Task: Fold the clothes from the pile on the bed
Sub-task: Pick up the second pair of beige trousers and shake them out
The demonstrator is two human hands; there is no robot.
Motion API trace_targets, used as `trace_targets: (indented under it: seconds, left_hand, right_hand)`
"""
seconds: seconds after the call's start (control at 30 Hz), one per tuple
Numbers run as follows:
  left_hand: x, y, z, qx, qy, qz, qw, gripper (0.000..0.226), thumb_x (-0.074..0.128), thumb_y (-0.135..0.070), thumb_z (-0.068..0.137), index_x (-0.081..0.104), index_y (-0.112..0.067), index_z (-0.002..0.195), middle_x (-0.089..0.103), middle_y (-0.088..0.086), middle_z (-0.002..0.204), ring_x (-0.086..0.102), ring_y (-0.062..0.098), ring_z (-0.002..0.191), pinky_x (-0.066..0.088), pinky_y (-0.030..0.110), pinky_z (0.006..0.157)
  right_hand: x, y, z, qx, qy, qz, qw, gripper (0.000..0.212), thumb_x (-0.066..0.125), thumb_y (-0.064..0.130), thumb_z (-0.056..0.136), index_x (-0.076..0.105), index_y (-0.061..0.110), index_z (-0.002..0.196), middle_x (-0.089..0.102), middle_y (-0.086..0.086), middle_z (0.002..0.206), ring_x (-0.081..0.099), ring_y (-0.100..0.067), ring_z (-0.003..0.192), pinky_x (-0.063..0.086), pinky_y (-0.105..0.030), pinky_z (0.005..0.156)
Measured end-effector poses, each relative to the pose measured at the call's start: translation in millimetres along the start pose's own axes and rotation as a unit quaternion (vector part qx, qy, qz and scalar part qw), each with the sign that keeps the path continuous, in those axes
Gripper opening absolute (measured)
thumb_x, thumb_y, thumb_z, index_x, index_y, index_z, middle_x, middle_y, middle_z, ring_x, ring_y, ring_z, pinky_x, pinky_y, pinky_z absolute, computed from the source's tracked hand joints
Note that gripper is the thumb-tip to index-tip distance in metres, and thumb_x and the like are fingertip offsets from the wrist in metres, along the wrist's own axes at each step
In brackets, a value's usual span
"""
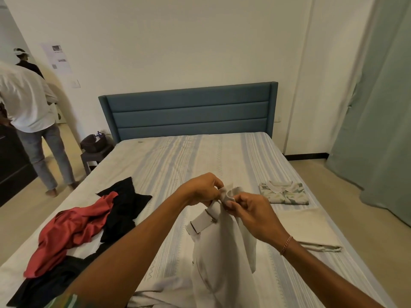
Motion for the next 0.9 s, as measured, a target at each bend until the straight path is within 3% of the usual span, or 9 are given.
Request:
trace_targets:
  seconds: [0.1, 0.17, 0.3, 0.4, 0.43, 0.5, 0.63, 0.8, 0.9]
  left_hand:
    - [-6.0, 3.2, 3.0, -0.017, -0.032, -0.007, 0.999, 0.016, 0.061, -0.003, 0.097, 0.074, 0.004, 0.101, 0.072, 0.016, 0.085, 0.069, 0.023, 0.074, 0.063, 0.035, 0.075]
    - [-7.4, 4.7, 3.2, -0.021, -0.035, -0.008, 0.999, 0.017, 0.06, -0.001, 0.096, 0.074, 0.007, 0.097, 0.071, 0.019, 0.084, 0.068, 0.026, 0.074, 0.063, 0.037, 0.077]
    - [-8.0, 6.2, 1.3, -0.027, -0.036, -0.019, 0.999, 0.019, 0.059, -0.001, 0.096, 0.073, 0.01, 0.09, 0.067, 0.019, 0.077, 0.064, 0.024, 0.064, 0.062, 0.034, 0.07]
    - [-7.5, 4.6, -0.8, -0.028, -0.041, -0.038, 0.998, 0.023, 0.057, -0.003, 0.098, 0.071, 0.007, 0.082, 0.064, 0.018, 0.073, 0.06, 0.022, 0.057, 0.059, 0.031, 0.064]
    - [-6.7, 3.5, -1.5, -0.027, -0.041, -0.04, 0.998, 0.024, 0.057, -0.004, 0.098, 0.071, 0.007, 0.082, 0.064, 0.018, 0.074, 0.061, 0.023, 0.059, 0.06, 0.031, 0.065]
    - [-5.8, 0.4, -2.1, -0.023, -0.043, -0.038, 0.998, 0.024, 0.055, -0.005, 0.1, 0.071, 0.01, 0.088, 0.067, 0.019, 0.078, 0.065, 0.026, 0.066, 0.062, 0.032, 0.068]
    - [-4.8, -3.2, -2.6, -0.014, -0.042, -0.036, 0.998, 0.026, 0.052, -0.005, 0.101, 0.07, 0.013, 0.096, 0.07, 0.023, 0.083, 0.068, 0.029, 0.073, 0.063, 0.037, 0.074]
    - [-2.5, -8.9, -2.9, 0.003, -0.042, -0.018, 0.999, 0.029, 0.049, -0.005, 0.102, 0.069, 0.015, 0.095, 0.068, 0.023, 0.083, 0.068, 0.03, 0.074, 0.062, 0.043, 0.081]
    - [2.0, -10.7, -3.0, 0.01, -0.035, 0.004, 0.999, 0.031, 0.049, -0.007, 0.102, 0.069, 0.016, 0.094, 0.07, 0.027, 0.086, 0.071, 0.035, 0.076, 0.062, 0.045, 0.082]
  right_hand:
    - [12.7, 6.7, -5.1, -0.025, 0.02, -0.058, 0.998, 0.02, 0.06, 0.031, 0.099, 0.075, 0.02, 0.107, 0.064, 0.022, 0.083, 0.063, 0.004, 0.073, 0.049, -0.01, 0.066]
    - [16.7, 4.3, -6.7, -0.018, 0.024, -0.067, 0.997, 0.024, 0.058, 0.029, 0.1, 0.074, 0.018, 0.113, 0.053, 0.03, 0.079, 0.057, 0.011, 0.067, 0.041, -0.004, 0.062]
    - [18.7, -0.4, -8.7, -0.007, 0.033, -0.068, 0.997, 0.027, 0.057, 0.024, 0.101, 0.072, 0.016, 0.122, 0.058, 0.027, 0.085, 0.057, 0.01, 0.069, 0.042, -0.003, 0.066]
    - [17.9, -1.8, -9.9, -0.006, 0.039, -0.068, 0.997, 0.033, 0.057, 0.025, 0.1, 0.068, 0.018, 0.131, 0.071, 0.011, 0.11, 0.068, -0.006, 0.097, 0.055, -0.017, 0.089]
    - [17.3, -1.9, -10.7, -0.005, 0.039, -0.066, 0.997, 0.034, 0.057, 0.025, 0.1, 0.066, 0.019, 0.133, 0.071, 0.008, 0.116, 0.068, -0.01, 0.104, 0.055, -0.023, 0.095]
    - [15.6, -1.6, -11.7, 0.002, 0.037, -0.051, 0.998, 0.035, 0.057, 0.023, 0.1, 0.064, 0.02, 0.134, 0.069, 0.009, 0.12, 0.066, -0.009, 0.108, 0.052, -0.023, 0.1]
    - [11.9, 0.2, -12.1, 0.01, 0.028, -0.03, 0.999, 0.033, 0.058, 0.026, 0.099, 0.066, 0.022, 0.131, 0.068, 0.016, 0.113, 0.066, -0.003, 0.102, 0.049, -0.01, 0.095]
    - [8.7, 0.2, -15.0, 0.021, -0.021, -0.003, 1.0, 0.042, 0.06, 0.042, 0.088, 0.07, 0.024, 0.124, 0.074, 0.009, 0.112, 0.069, -0.006, 0.101, 0.052, -0.016, 0.095]
    - [5.7, 2.7, -16.7, 0.007, -0.062, -0.019, 0.998, 0.042, 0.061, 0.045, 0.086, 0.072, 0.022, 0.121, 0.075, 0.006, 0.106, 0.068, -0.004, 0.089, 0.052, -0.01, 0.086]
Point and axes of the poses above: each hand's wrist, its own z-axis towards the middle knuckle, its own x-axis out of the palm, y = z × x, the point moved 8 cm from there along z, towards the middle knuckle
